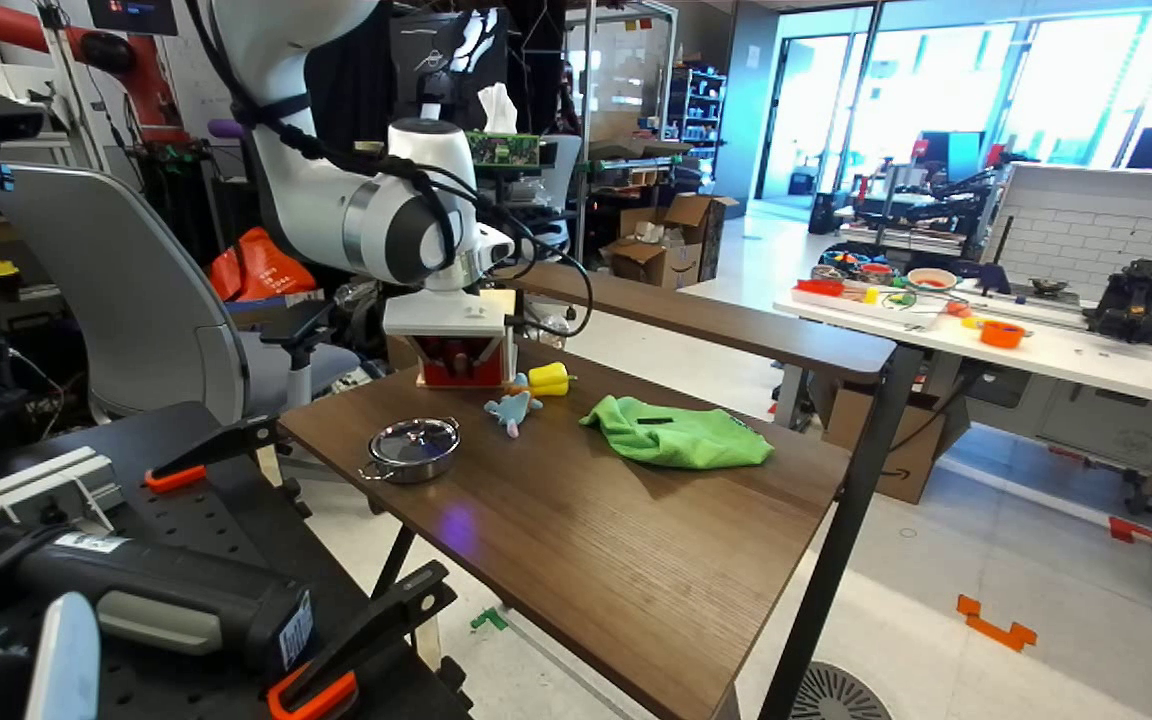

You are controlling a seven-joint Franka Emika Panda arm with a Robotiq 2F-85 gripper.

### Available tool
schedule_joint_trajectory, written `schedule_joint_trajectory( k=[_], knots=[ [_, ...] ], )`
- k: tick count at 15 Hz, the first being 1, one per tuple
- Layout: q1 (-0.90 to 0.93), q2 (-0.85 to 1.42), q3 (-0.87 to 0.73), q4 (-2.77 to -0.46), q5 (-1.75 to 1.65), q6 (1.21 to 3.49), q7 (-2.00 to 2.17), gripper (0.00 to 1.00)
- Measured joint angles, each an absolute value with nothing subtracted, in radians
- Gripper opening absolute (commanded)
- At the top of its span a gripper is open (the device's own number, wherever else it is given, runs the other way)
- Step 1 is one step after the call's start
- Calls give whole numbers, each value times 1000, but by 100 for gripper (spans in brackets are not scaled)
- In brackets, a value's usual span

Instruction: Open the chest drawer

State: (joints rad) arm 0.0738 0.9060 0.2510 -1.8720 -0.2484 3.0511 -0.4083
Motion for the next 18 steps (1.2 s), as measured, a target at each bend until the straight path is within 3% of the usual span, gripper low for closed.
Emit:
schedule_joint_trajectory(
  k=[18],
  knots=[
    [74,859,220,-1990,-249,3162,-388,7]
  ],
)
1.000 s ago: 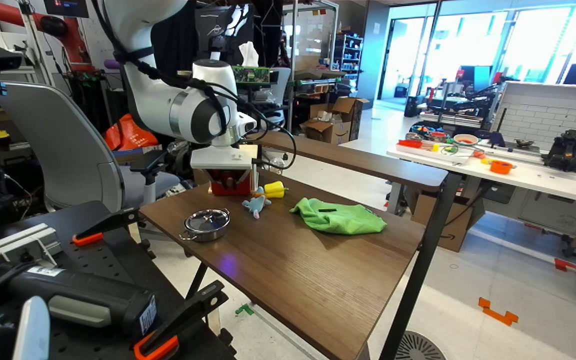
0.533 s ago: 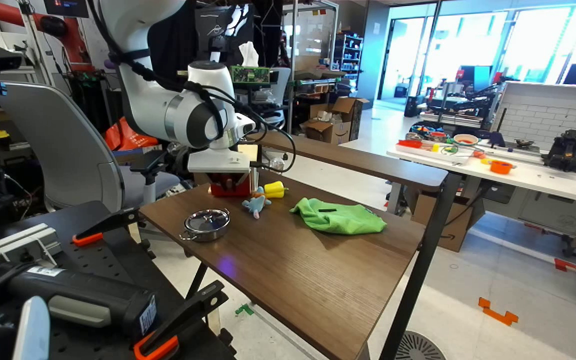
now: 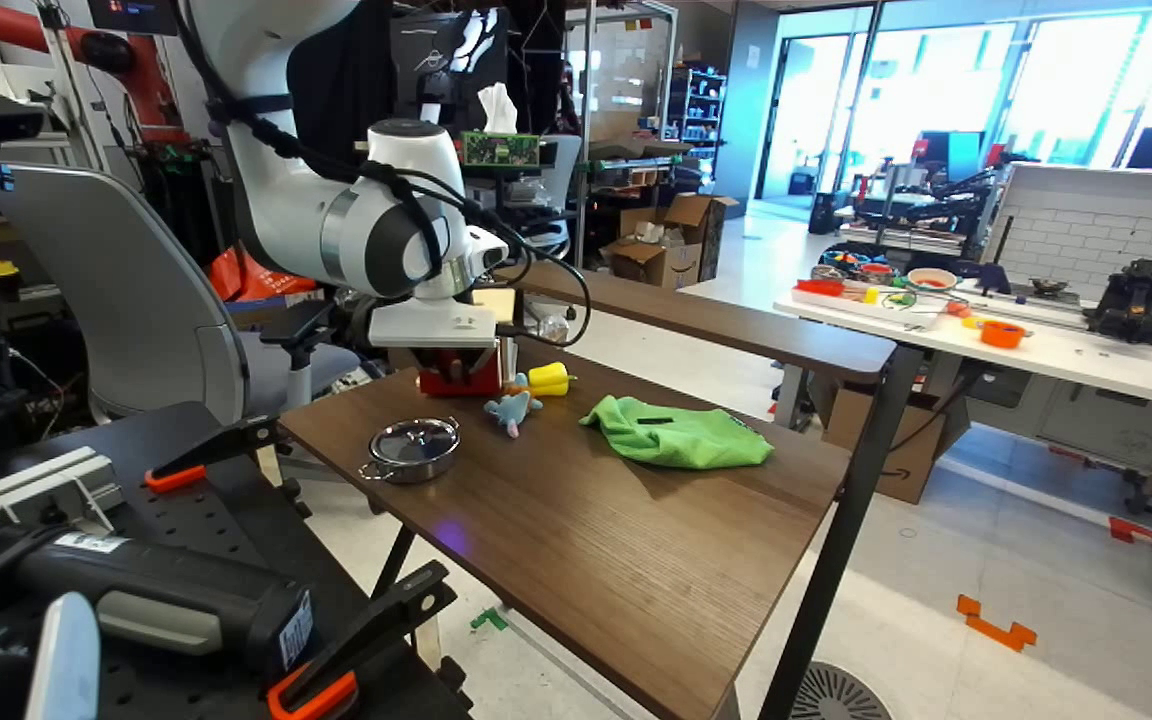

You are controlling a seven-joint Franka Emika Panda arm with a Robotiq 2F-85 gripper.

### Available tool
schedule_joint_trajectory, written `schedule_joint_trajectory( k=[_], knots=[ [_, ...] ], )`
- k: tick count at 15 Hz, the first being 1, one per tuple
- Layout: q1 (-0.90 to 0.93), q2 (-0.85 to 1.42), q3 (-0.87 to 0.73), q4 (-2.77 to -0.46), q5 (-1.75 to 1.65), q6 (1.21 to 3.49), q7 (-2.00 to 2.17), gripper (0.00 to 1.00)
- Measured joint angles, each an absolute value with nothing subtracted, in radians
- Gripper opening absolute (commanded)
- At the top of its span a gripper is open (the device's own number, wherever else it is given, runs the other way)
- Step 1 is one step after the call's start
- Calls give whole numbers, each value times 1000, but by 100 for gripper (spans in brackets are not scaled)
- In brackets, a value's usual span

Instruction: Open the chest drawer

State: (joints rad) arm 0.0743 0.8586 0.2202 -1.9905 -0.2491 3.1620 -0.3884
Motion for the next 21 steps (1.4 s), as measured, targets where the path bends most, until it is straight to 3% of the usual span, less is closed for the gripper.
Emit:
schedule_joint_trajectory(
  k=[17,18,21],
  knots=[
    [62,839,209,-2033,-249,3162,-376,7],
    [62,837,209,-2038,-249,3162,-376,46],
    [60,835,209,-2046,-249,3162,-376,66]
  ],
)
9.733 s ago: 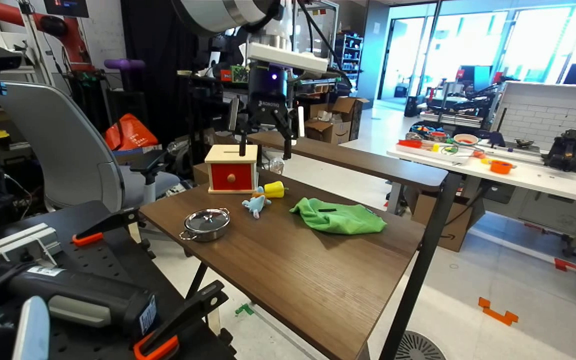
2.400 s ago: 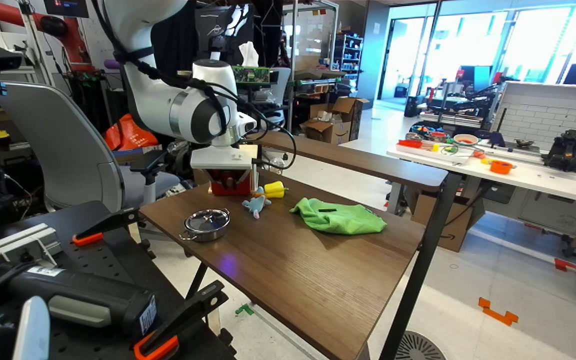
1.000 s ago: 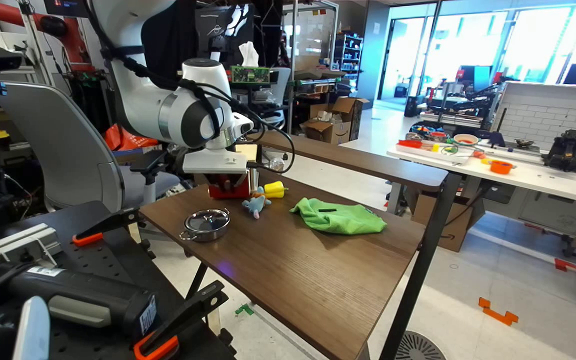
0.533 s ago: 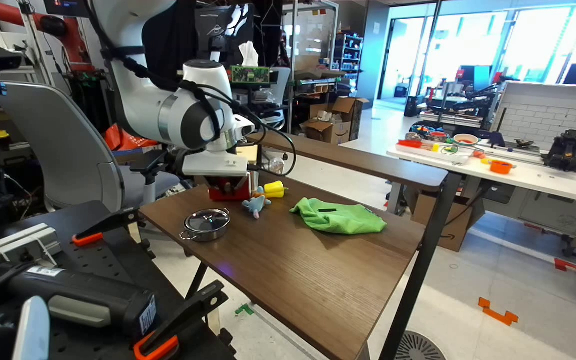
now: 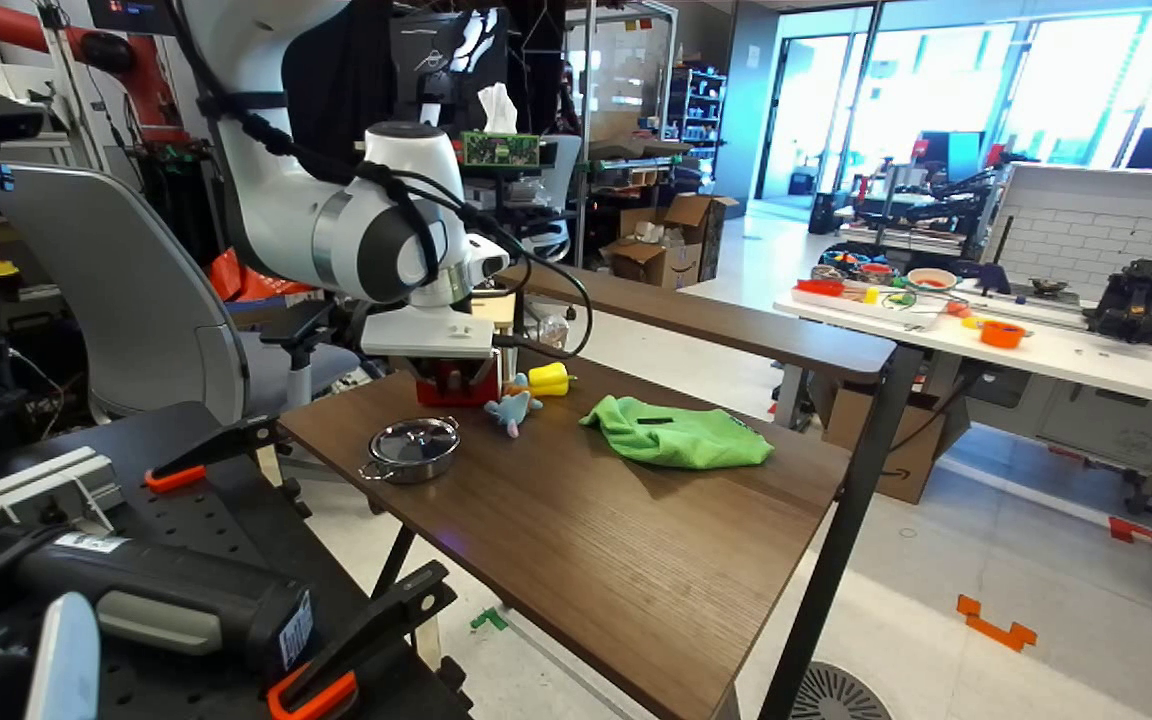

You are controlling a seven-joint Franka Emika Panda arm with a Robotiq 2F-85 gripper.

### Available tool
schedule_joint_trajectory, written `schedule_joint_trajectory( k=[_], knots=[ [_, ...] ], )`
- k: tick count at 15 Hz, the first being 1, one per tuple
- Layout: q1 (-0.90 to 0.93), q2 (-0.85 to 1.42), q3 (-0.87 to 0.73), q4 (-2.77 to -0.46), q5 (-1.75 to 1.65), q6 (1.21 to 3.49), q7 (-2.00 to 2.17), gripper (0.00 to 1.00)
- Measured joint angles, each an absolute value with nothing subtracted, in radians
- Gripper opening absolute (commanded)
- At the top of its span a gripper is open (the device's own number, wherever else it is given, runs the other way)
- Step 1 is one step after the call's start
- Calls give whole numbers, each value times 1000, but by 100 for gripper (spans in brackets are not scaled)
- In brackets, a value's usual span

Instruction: Open the chest drawer

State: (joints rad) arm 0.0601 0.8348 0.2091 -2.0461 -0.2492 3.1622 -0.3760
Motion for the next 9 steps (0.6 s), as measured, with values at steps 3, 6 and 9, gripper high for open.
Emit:
schedule_joint_trajectory(
  k=[3,6,9],
  knots=[
    [59,835,209,-2051,-249,3162,-376,87],
    [59,834,209,-2051,-249,3162,-376,100],
    [60,833,209,-2051,-250,3162,-376,100]
  ],
)
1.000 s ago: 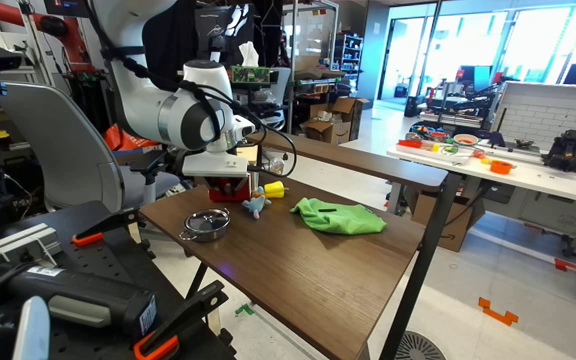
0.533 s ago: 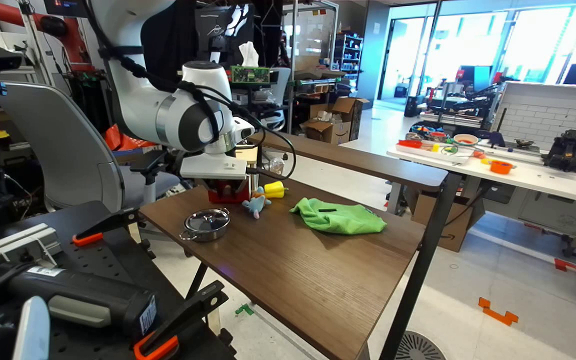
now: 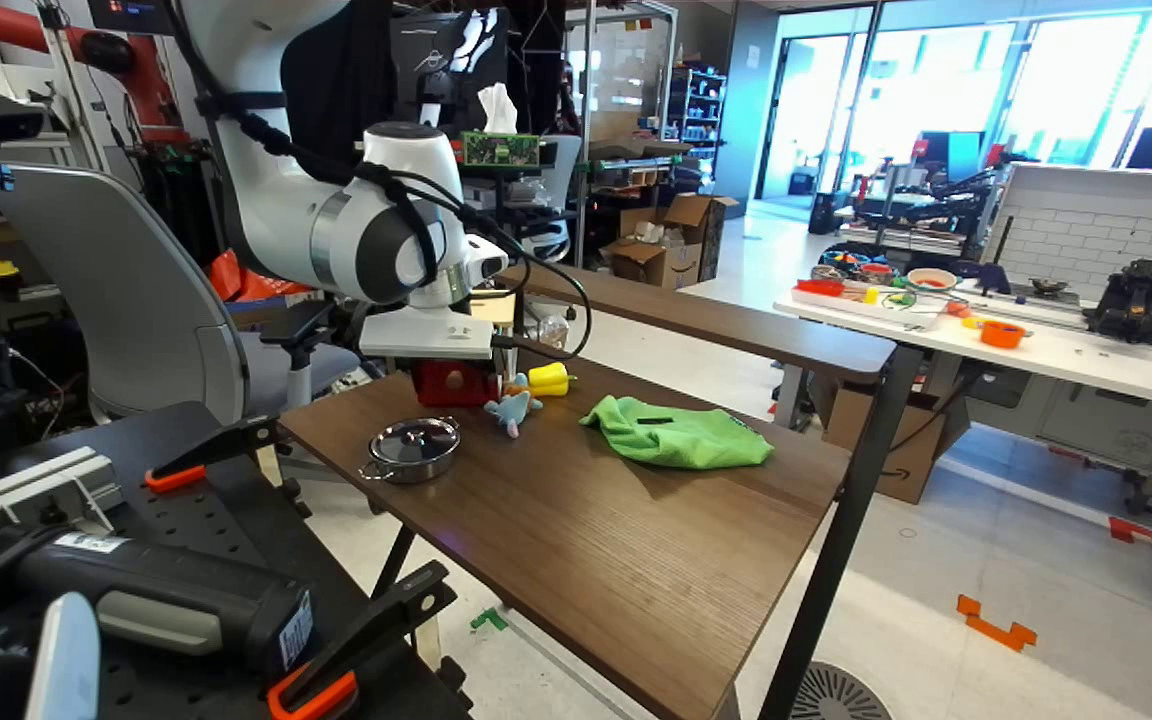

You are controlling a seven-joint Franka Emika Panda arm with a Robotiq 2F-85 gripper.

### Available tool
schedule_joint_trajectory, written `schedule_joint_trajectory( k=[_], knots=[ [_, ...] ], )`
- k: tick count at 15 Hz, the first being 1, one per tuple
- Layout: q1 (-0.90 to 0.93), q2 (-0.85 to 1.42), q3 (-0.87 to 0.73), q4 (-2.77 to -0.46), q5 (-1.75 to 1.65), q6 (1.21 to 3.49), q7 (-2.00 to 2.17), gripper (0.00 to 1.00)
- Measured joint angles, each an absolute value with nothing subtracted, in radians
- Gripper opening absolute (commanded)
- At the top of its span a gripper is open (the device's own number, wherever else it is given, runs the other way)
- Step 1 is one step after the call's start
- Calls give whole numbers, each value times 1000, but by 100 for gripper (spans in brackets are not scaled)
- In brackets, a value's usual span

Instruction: Open the chest drawer

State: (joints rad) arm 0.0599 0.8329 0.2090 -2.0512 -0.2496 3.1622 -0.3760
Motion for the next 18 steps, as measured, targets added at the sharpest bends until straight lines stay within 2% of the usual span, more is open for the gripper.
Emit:
schedule_joint_trajectory(
  k=[18],
  knots=[
    [197,526,112,-2273,-250,3386,-306,100]
  ],
)
